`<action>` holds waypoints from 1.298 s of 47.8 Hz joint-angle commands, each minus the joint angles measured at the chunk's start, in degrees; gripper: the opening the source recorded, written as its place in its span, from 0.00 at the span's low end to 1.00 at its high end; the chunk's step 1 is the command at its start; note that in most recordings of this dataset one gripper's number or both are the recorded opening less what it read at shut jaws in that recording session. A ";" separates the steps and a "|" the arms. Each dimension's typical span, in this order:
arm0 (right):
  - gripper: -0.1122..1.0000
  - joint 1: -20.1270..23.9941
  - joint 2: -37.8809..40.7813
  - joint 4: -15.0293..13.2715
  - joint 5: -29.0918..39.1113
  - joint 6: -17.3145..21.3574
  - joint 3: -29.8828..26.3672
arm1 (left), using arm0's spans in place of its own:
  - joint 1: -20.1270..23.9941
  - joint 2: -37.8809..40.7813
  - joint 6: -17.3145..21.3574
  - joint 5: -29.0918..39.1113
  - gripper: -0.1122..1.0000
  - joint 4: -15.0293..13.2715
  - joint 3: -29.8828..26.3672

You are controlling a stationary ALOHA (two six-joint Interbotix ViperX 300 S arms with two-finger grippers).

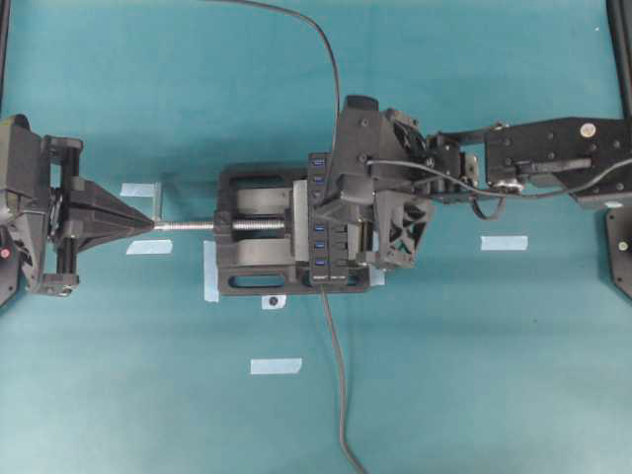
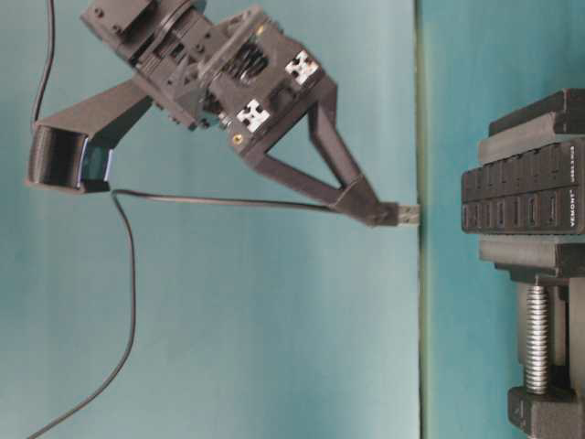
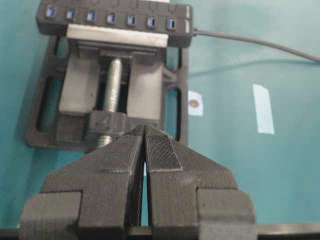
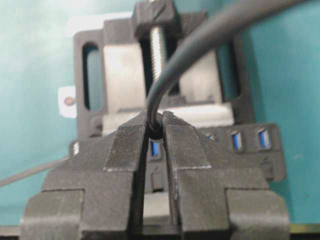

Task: Insert the USB into the second port from the front of the fixed hub.
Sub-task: 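Carry the plug along the hub toward the second port from front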

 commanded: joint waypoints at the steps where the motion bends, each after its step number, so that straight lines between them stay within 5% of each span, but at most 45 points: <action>1: 0.15 0.70 -0.70 0.09 -0.53 0.97 -0.26 | 0.09 0.00 -0.09 -0.26 0.10 0.09 -1.32; 62: 0.15 2.99 5.36 0.09 -2.37 1.85 -0.35 | 0.09 0.00 -0.09 -0.44 0.10 0.09 -1.49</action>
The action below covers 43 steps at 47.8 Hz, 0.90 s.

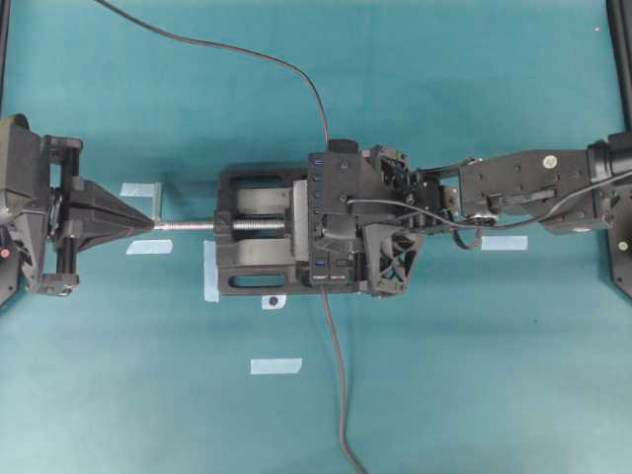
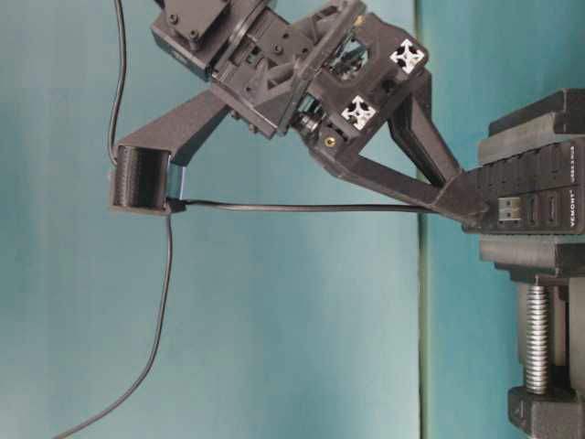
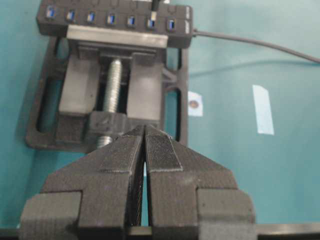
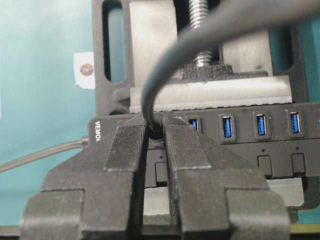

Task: Insert the USB into the second port from the front of the fixed hub.
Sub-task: 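Carry the plug along the hub toward the second port from front, then align the plug with the second port and push it in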

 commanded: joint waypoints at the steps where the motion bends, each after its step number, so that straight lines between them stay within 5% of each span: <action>1: 0.15 0.26 -0.62 0.09 -0.44 0.53 -0.79 | 0.00 0.09 -0.09 -0.53 0.10 0.09 -1.49; 43: 0.15 -0.18 0.44 0.09 -2.46 0.53 -0.53 | 0.00 0.09 -0.09 -0.44 0.10 0.09 -1.41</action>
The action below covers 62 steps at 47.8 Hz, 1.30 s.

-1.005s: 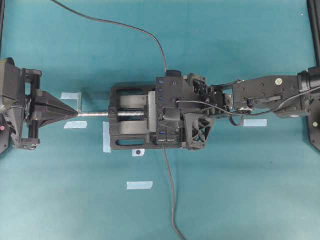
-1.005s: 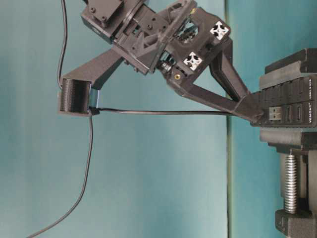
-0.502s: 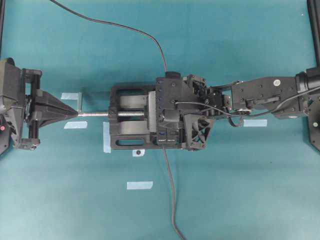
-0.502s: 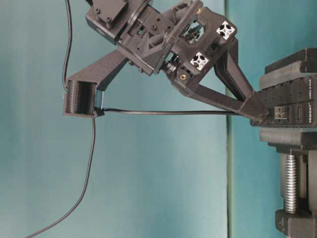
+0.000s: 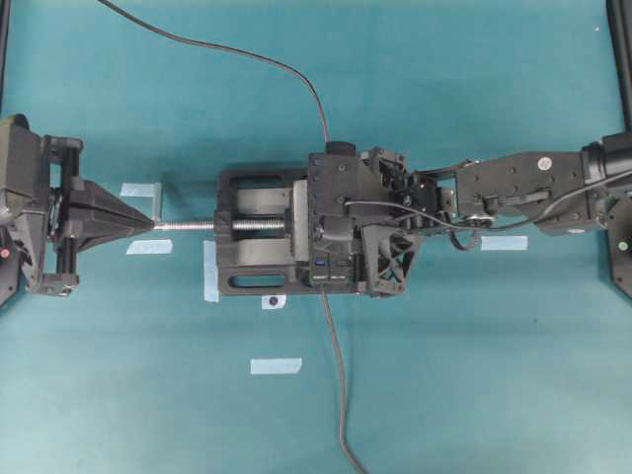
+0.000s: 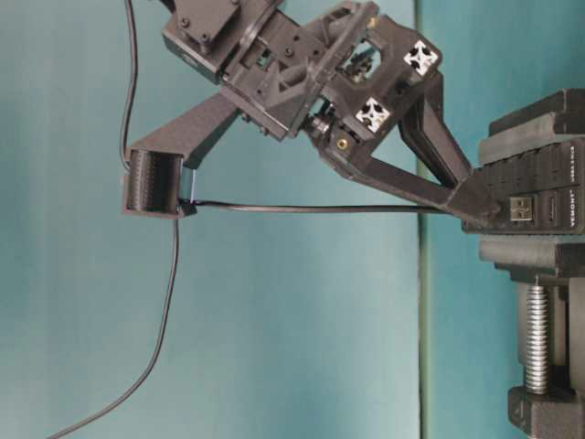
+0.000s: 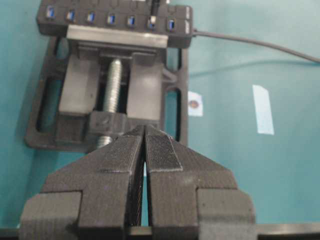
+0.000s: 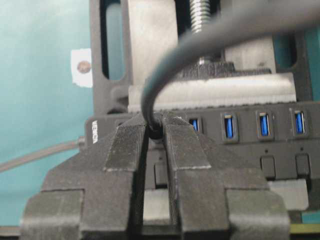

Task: Insert the USB into the second port from the front of the fixed hub.
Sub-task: 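Align the plug with the second port and push it in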

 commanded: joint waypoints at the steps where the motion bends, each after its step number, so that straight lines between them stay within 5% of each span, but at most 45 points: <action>1: 0.15 0.00 -0.53 0.09 -1.49 0.53 -0.44 | 0.09 0.09 -0.09 -0.44 0.10 0.09 -1.41; 62: 0.15 -0.62 -0.53 -0.62 8.96 -0.44 -3.08 | 0.09 0.09 -0.09 -0.44 0.10 0.09 -1.32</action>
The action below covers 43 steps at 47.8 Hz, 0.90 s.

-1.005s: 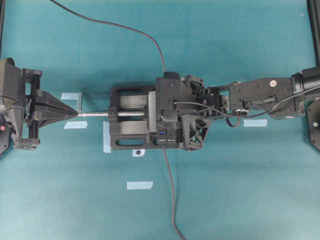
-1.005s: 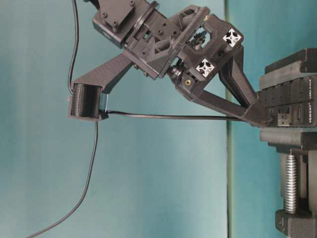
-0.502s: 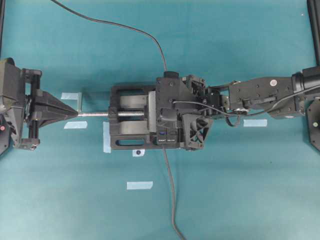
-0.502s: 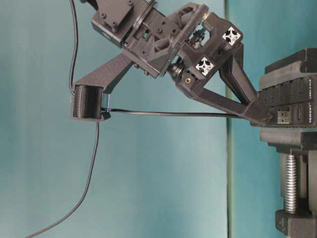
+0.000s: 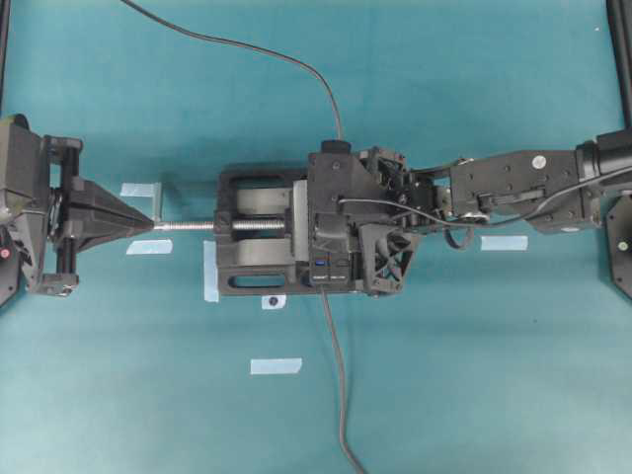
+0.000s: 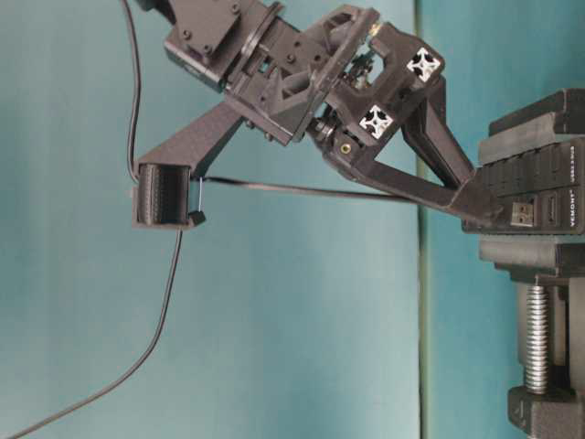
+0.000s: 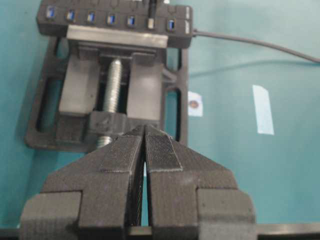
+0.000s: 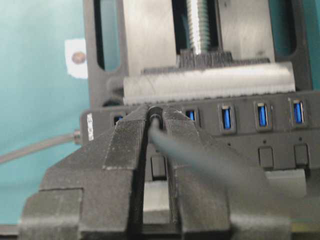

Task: Insert the USB into the second port from the front of the fixed hub.
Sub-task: 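Align the plug with the second port and push it in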

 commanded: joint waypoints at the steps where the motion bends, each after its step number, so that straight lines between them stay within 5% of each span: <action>1: 0.15 -0.26 -0.88 -0.18 1.85 -0.35 -1.41 | 0.00 0.09 -0.09 -0.44 0.10 0.09 -1.23; 43: 0.15 0.18 1.67 -0.18 3.43 -1.85 -3.96 | 0.09 -0.09 -0.09 -0.62 0.10 0.09 -0.97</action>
